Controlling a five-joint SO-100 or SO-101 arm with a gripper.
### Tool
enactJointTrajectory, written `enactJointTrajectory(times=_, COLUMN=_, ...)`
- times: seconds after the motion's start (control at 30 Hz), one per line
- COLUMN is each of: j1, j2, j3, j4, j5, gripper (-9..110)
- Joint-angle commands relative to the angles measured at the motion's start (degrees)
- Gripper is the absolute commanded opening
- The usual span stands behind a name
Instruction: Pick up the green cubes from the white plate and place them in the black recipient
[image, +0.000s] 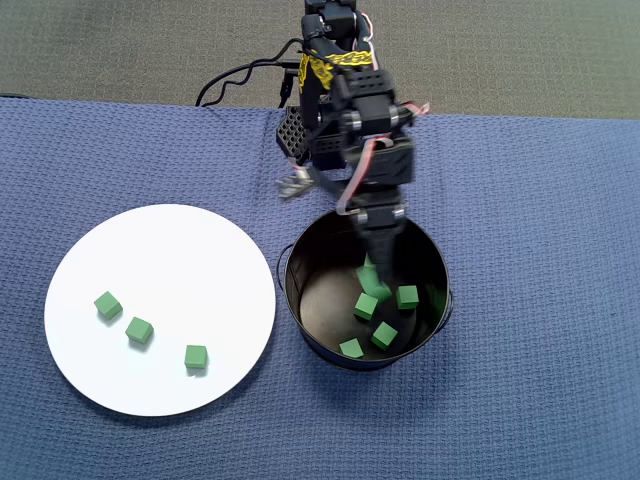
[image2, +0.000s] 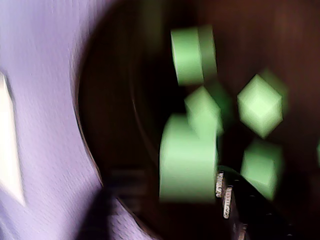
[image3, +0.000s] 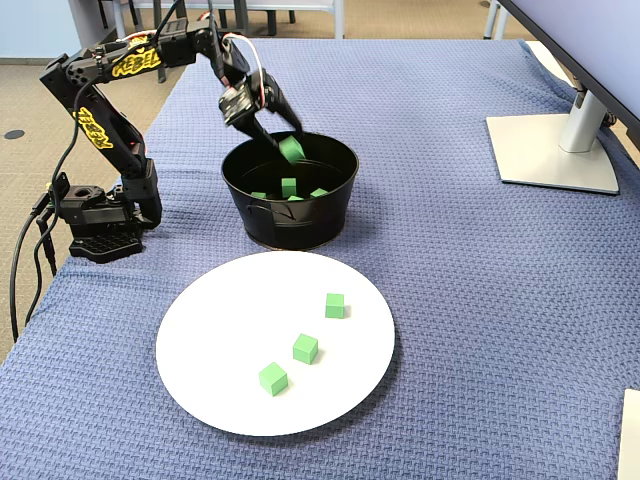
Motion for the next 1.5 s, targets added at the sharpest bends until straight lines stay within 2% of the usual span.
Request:
enactJointTrajectory(times=0.0, j1=-0.3, j2=2.0, j3=-3.4, j4=0.4, j5=-0.4, gripper=37)
enactJointTrajectory(times=0.13, j1=9.1, j2=4.5, j3=-4.7, j4=0.4, j5=-3.0, gripper=31)
enactJointTrajectory(times=0.23, j1=23.4, j2=4.3, j3=-7.5, j4=5.2, j5=-3.8, gripper=24)
enactJointTrajectory(times=0.33, j1=37.6, j2=-0.1, j3=-4.7, j4=-1.9, j5=-3.2, gripper=21)
enactJointTrajectory(times=0.43, j1=44.7, j2=-10.4, j3=-6.2, j4=-5.7, j5=-1.2, gripper=17)
enactJointTrajectory(times=0.57, j1=44.5, j2=-23.6, j3=-16.3, j4=-3.3, j5=-4.0, gripper=15)
enactJointTrajectory(times=0.77, j1=43.9, j2=-38.1, j3=-29.4, j4=-2.3, j5=0.3, gripper=17)
enactJointTrajectory(times=1.03, j1=41.1, j2=-49.9, j3=-45.9, j4=5.3, j5=1.8, gripper=25)
enactJointTrajectory(times=1.23, j1=39.7, j2=-61.3, j3=-64.6, j4=16.0, j5=6.4, gripper=25)
enactJointTrajectory(times=1.47, j1=38.1, j2=-69.5, j3=-79.2, j4=24.2, j5=1.3, gripper=25)
